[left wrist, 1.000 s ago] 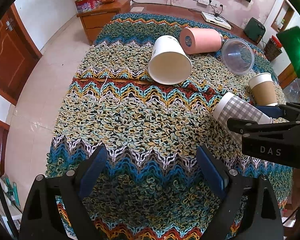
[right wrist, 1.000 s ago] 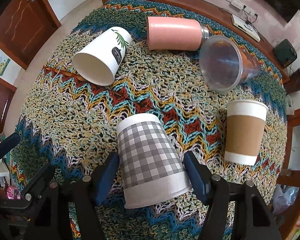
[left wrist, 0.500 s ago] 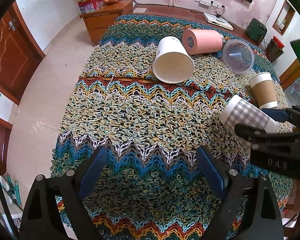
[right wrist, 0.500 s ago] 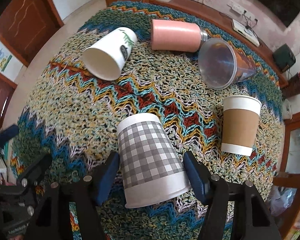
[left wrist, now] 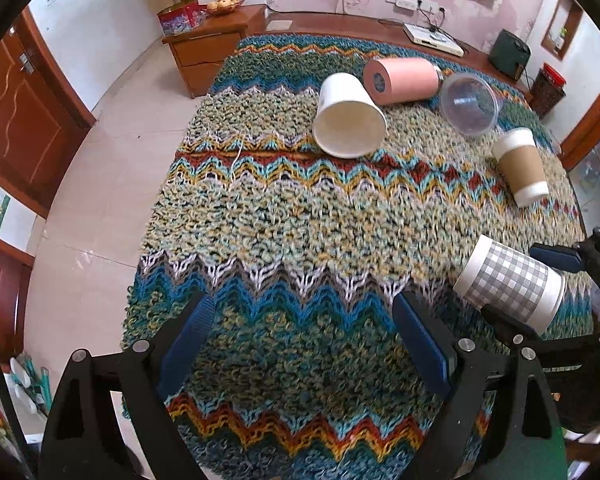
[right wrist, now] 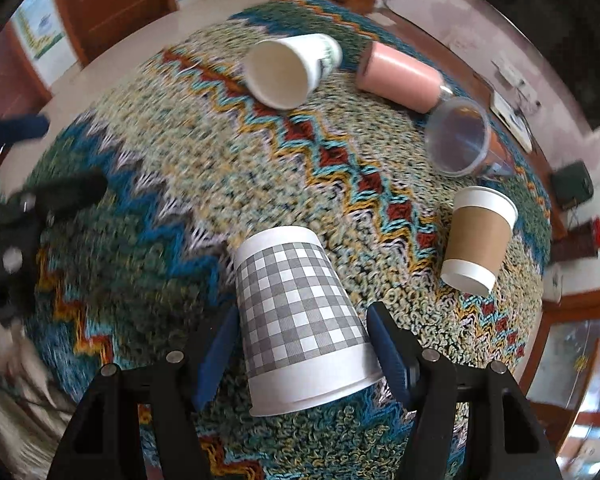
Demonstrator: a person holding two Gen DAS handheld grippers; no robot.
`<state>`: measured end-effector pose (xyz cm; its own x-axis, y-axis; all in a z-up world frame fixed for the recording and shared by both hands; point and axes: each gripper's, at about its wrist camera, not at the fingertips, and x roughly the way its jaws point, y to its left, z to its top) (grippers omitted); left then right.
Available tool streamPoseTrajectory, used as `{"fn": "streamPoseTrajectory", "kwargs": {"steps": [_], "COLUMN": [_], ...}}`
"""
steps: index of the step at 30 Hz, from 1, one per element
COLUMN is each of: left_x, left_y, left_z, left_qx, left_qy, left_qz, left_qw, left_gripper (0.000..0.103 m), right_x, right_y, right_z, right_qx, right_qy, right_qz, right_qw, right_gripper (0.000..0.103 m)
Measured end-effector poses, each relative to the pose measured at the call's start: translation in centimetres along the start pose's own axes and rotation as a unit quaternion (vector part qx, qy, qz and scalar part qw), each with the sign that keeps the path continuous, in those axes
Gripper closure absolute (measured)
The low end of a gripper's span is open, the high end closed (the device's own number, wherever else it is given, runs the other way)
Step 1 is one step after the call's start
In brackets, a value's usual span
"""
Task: Flip cup upright
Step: 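Lift the checkered cup with the right gripper and rotate it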
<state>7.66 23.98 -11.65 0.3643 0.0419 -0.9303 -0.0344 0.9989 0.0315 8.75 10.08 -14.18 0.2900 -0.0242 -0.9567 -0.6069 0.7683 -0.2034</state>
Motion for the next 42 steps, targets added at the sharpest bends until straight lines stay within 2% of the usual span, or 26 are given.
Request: {"fn": "streamPoseTrajectory", "kwargs": {"steps": [7, 10, 14, 21, 26, 30, 33, 42], "left_x": [-0.4, 0.0, 0.3, 0.0, 0.0, 0.5, 0.7, 0.5], "left_y": [0.0, -0.1, -0.5, -0.9, -0.9, -0.9, -0.9, -1.3], "left_z": [-2.0, -3.0, -4.4, -5.3, -5.4, -5.6, -5.6, -5.4], "left_qx": [0.055, 0.075, 0.112, 0.140, 0.145, 0.147, 0.147, 0.157], "left_qy": [0.013, 0.034, 0.051, 0.054, 0.058, 0.064, 0.069, 0.067], "left_qz": [0.017, -0.002, -0.020, -0.040, -0.053, -0.055, -0.059, -0.069], "left_qw": [0.9983, 0.9966, 0.9922, 0.9878, 0.9863, 0.9856, 0.9849, 0.9829], "left_gripper": [0.011, 0.011, 0.011, 0.011, 0.011, 0.011, 0.011, 0.011], "right_x": [-0.2, -0.6, -0.7, -0.6, -0.1, 0.4, 0.5, -1.3], "right_y": [3.4, 4.6, 6.1, 7.9, 7.9, 7.8, 7.7, 7.4], "right_z": [-2.2, -2.9, -3.6, -4.0, -3.7, -3.7, -3.8, -4.3], "right_qx": [-0.122, -0.171, -0.230, -0.317, -0.335, -0.337, -0.335, -0.332], "right_qy": [-0.020, -0.030, -0.040, -0.063, -0.066, -0.064, -0.064, -0.085], "right_qz": [-0.008, -0.008, -0.006, -0.004, 0.003, 0.004, 0.014, 0.032], "right_qw": [0.992, 0.985, 0.972, 0.946, 0.940, 0.939, 0.940, 0.939], "right_gripper": [0.036, 0.036, 0.036, 0.035, 0.035, 0.034, 0.027, 0.027]}}
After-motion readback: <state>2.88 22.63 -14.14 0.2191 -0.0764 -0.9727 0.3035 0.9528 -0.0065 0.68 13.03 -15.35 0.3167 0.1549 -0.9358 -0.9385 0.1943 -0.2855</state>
